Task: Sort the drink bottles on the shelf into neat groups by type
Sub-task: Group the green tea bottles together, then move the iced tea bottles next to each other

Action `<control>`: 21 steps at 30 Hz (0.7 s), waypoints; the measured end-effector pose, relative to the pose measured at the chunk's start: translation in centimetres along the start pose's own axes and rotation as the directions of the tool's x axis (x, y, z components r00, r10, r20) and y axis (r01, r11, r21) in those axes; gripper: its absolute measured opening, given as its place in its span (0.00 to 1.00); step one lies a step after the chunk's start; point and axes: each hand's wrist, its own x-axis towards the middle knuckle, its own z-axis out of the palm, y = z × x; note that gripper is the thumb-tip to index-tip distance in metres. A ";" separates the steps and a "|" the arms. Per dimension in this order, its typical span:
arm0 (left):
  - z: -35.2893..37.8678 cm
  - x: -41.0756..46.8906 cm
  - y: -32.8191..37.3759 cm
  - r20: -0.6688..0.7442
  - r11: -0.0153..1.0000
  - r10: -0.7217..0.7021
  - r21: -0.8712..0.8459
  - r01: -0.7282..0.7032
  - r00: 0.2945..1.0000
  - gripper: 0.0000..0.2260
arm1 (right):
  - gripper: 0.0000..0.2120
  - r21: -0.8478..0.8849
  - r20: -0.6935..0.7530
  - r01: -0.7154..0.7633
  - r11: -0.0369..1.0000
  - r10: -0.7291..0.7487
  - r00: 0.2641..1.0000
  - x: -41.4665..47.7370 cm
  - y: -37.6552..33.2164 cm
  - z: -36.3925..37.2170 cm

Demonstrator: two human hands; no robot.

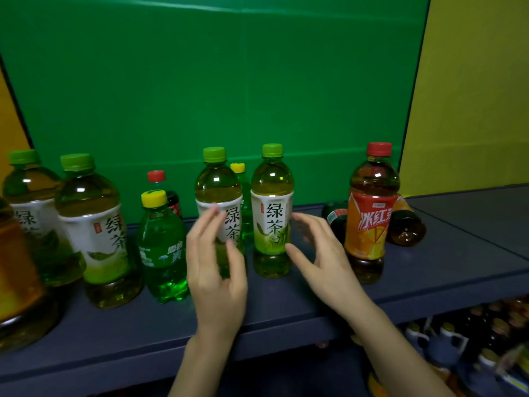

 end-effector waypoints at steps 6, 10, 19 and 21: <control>2.4 -0.6 2.1 0.321 0.984 0.094 -0.174 -0.039 0.942 0.08 | 0.11 -0.085 -0.009 0.010 0.996 -0.011 1.000 -3.8 -0.1 -6.2; 5.4 -1.2 2.6 0.500 0.964 -0.024 -0.217 0.152 0.866 0.09 | 0.11 -0.077 -0.060 -0.064 0.995 0.060 0.996 -4.5 1.5 -11.2; 11.8 -0.1 1.3 0.715 0.992 -0.119 0.063 0.106 0.689 0.18 | 0.14 -0.116 -0.053 -0.165 0.979 0.160 0.986 0.6 10.0 -19.3; 12.8 0.4 1.1 0.758 0.993 -0.108 0.115 0.031 0.643 0.22 | 0.14 -0.176 -0.001 -0.158 0.972 0.160 0.987 2.1 11.5 -20.3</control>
